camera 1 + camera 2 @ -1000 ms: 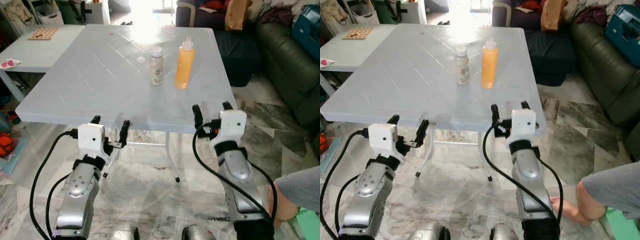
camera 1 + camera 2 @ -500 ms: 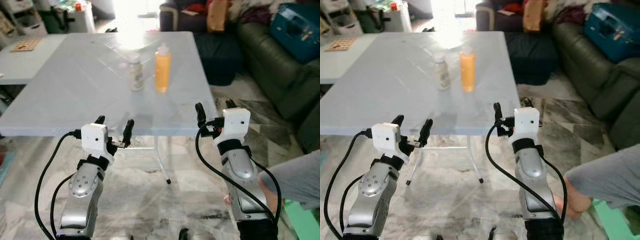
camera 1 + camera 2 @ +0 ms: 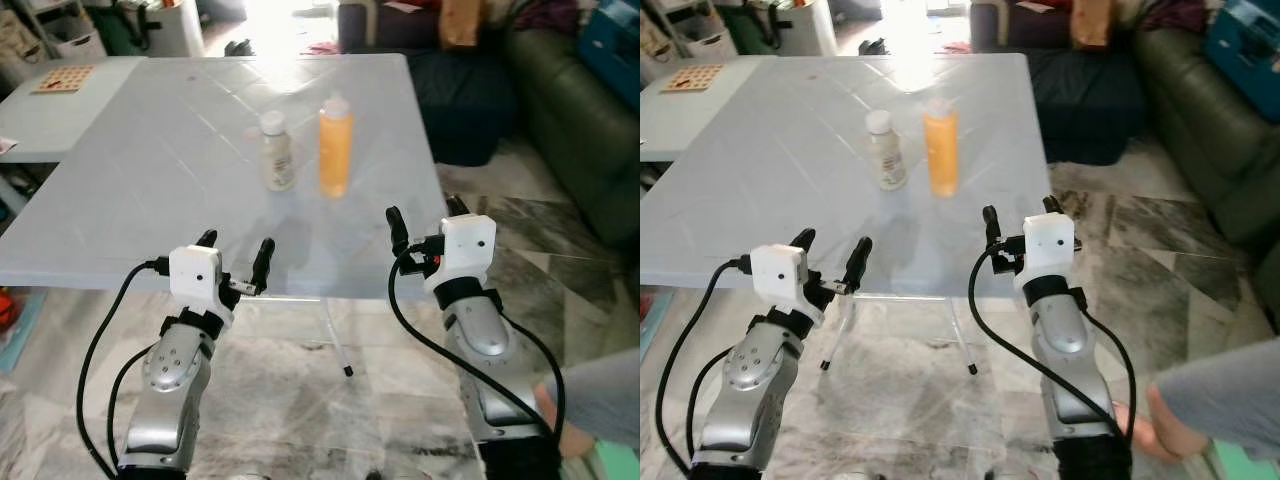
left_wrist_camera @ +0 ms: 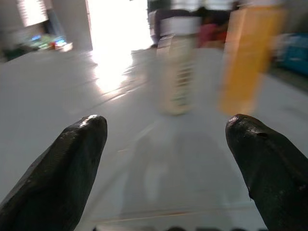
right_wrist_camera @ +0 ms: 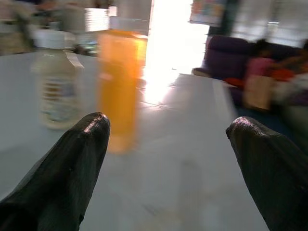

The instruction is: Restocking fridge

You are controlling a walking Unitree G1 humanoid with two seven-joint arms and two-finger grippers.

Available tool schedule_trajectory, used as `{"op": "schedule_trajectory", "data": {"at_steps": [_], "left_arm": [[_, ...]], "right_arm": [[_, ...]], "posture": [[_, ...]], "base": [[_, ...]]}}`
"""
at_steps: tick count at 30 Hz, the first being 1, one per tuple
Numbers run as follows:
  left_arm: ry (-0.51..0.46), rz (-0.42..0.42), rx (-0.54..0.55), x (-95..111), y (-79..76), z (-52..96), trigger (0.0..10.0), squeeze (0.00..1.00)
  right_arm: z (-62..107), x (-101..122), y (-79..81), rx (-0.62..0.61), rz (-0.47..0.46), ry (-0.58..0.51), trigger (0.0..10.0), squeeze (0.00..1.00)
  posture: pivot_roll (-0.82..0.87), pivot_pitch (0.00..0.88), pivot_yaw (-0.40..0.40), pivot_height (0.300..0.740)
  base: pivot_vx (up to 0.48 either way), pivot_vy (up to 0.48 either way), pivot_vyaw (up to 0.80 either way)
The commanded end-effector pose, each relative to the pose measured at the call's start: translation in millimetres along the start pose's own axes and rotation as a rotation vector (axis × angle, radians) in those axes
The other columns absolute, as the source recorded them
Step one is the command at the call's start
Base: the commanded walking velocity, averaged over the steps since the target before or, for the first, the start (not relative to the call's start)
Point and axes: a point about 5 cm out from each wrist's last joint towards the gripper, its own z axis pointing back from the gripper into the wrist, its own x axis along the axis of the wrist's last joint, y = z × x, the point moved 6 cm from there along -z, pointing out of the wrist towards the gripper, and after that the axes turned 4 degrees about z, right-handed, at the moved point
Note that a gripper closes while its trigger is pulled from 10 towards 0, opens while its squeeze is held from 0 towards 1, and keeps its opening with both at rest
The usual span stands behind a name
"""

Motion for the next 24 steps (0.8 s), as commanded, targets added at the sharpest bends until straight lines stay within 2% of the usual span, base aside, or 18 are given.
{"op": "schedule_trajectory", "data": {"at_steps": [1, 6, 8, 12, 19, 24], "left_arm": [[0.017, -0.002, 0.022, -4.4, 7.0, 2.6, 10.0, 0.00], [0.017, -0.002, 0.021, -4.9, 6.7, 2.7, 10.0, 0.00], [0.018, -0.001, 0.022, -4.7, 7.1, 2.1, 10.0, 0.00], [0.006, 0.020, 0.020, -2.2, 5.7, 2.3, 10.0, 0.00], [0.010, 0.016, 0.023, -3.4, 8.2, 4.6, 10.0, 0.00], [0.010, 0.017, 0.017, -3.6, 5.9, 5.4, 10.0, 0.00]], "right_arm": [[-2.9, 13.9, 7.2, 0.024, -0.001, -0.049, 10.0, 0.00], [-3.1, 12.1, 8.5, 0.027, 0.000, -0.045, 10.0, 0.00], [-4.4, 12.9, 8.3, 0.025, -0.003, -0.047, 10.0, 0.00], [-5.8, 12.5, 4.8, 0.008, -0.013, -0.044, 10.0, 0.00], [-2.2, 9.6, 12.0, 0.023, -0.014, -0.037, 10.0, 0.00], [-2.1, 8.7, 11.0, 0.021, -0.016, -0.032, 10.0, 0.00]], "posture": [[0.05, 0.035, 0.037, 0.740], [0.05, 0.030, 0.035, 0.740], [0.05, 0.032, 0.039, 0.740], [0.05, 0.035, 0.041, 0.740], [0.05, 0.040, 0.043, 0.740], [0.05, 0.046, 0.040, 0.740]], "base": [[0.420, 0.000, 0.79], [0.419, 0.000, 0.79], [0.392, 0.000, 0.00], [0.000, 0.000, 0.00], [0.000, 0.000, 0.00], [0.000, 0.000, 0.00]]}}
